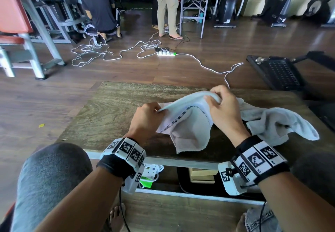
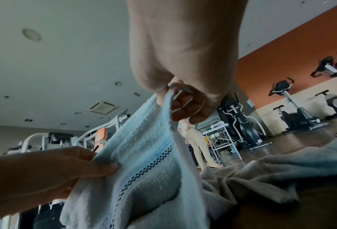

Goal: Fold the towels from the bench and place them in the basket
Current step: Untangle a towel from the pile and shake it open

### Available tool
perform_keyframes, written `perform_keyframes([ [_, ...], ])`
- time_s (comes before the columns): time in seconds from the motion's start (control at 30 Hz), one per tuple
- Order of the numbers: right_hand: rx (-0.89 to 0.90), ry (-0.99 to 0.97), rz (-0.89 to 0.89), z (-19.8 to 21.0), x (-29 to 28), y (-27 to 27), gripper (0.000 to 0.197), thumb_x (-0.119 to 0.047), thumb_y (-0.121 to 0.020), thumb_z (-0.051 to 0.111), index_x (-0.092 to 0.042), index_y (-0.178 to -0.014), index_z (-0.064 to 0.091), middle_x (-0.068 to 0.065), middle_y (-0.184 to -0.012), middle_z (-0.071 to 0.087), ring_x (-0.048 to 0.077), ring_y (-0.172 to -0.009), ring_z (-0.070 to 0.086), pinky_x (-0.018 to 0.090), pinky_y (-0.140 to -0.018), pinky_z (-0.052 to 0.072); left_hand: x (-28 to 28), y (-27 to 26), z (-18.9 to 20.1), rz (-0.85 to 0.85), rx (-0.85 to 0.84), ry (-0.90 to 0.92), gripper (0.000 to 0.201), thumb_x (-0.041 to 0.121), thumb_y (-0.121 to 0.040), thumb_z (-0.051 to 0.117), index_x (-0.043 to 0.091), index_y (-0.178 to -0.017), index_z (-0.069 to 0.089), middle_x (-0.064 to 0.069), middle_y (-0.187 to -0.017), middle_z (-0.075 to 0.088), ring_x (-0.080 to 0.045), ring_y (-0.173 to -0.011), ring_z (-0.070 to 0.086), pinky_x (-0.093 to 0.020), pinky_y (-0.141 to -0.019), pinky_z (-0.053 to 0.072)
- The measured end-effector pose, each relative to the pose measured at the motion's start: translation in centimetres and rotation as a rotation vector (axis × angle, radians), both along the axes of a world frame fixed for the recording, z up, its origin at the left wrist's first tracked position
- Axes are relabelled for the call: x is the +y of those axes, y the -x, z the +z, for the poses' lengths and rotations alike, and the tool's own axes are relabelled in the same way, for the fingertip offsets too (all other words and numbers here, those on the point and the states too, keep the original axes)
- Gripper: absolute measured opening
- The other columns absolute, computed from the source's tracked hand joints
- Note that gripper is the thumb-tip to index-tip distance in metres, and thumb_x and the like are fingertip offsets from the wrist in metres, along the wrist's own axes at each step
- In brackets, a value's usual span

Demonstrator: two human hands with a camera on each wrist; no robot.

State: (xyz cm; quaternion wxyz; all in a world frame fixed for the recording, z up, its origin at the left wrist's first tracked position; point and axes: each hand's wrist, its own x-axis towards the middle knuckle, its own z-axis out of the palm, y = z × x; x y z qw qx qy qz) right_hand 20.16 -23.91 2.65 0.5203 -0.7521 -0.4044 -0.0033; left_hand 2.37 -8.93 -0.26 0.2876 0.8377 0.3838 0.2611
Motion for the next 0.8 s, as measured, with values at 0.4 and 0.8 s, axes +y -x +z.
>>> perform_keyframes([
  [0.4, 0.123, 0.150, -0.159, -1.3, -0.2, -1.7, 0.026, -0.022, -0.097, 0.056, -0.011, -0.073, 0.055, 0.002, -0.064, 0.051, 0.022, -0.062, 0.049, 0.031, -0.055, 0.038, 0.3, 1.1, 0.7, 0.021, 0.108, -0.069, 0.008, 0.028, -0.083, 0.057, 0.021, -0.078, 0.057, -0.002, -0.070, 0.065, -0.028, -0.064, 0.064, -0.033, -0.057, 0.052],
  [0.8, -0.156, 0.421, 0.468, -8.4, 0.5, 2.2, 0.024, -0.012, -0.092, 0.062, -0.024, -0.112, 0.070, -0.005, -0.107, 0.068, 0.014, -0.094, 0.062, 0.029, -0.079, 0.049, -1.7, 1.1, -4.5, -0.426, 0.252, 0.024, 0.029, 0.021, -0.098, 0.052, 0.018, -0.124, 0.063, -0.003, -0.108, 0.063, -0.016, -0.089, 0.066, -0.037, -0.094, 0.050],
])
